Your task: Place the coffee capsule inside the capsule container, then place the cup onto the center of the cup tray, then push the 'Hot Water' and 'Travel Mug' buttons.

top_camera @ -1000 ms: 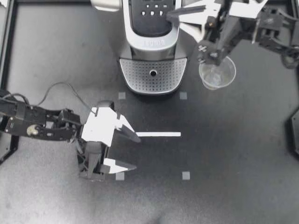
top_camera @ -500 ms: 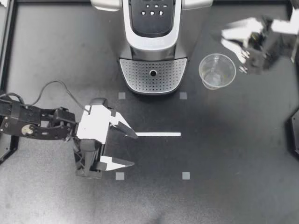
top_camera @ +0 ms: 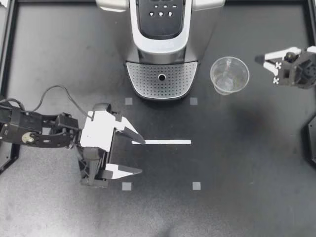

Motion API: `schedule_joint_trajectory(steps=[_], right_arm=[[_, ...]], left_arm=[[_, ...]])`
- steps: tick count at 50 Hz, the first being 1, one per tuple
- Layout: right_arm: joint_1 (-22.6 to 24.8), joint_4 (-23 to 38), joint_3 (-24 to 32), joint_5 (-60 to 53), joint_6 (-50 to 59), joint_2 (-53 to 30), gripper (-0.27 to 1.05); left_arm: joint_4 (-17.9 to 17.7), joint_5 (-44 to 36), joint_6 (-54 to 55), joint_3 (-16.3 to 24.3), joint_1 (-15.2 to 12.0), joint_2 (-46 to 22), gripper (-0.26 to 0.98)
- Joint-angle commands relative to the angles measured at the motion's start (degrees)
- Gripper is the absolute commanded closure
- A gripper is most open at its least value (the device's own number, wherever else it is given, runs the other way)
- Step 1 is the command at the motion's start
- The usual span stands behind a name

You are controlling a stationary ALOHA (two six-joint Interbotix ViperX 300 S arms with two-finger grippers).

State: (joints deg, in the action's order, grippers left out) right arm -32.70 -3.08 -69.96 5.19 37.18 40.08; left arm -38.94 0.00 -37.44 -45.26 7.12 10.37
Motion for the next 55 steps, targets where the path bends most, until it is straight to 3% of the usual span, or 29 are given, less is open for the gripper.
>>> schedule_joint_trajectory(steps=[1,23,55], right_arm=[[-0.44,-0.09,0.18,0.62,0.44,-1.23,0.63],[-0.35,-0.09,0.35,0.7,0.79,-7.82,0.26],[-0.35,-0.09,4.13,-0.35,0.88,-15.64,0.25]], left_arm=[[0.44,-0.53,-0.09,0.62,0.09,0.97,-0.01],[0.53,-0.62,0.0,0.0,0.09,0.44,-0.01],[0.62,-0.97,0.09,-0.7,0.09,0.44,-0.01]])
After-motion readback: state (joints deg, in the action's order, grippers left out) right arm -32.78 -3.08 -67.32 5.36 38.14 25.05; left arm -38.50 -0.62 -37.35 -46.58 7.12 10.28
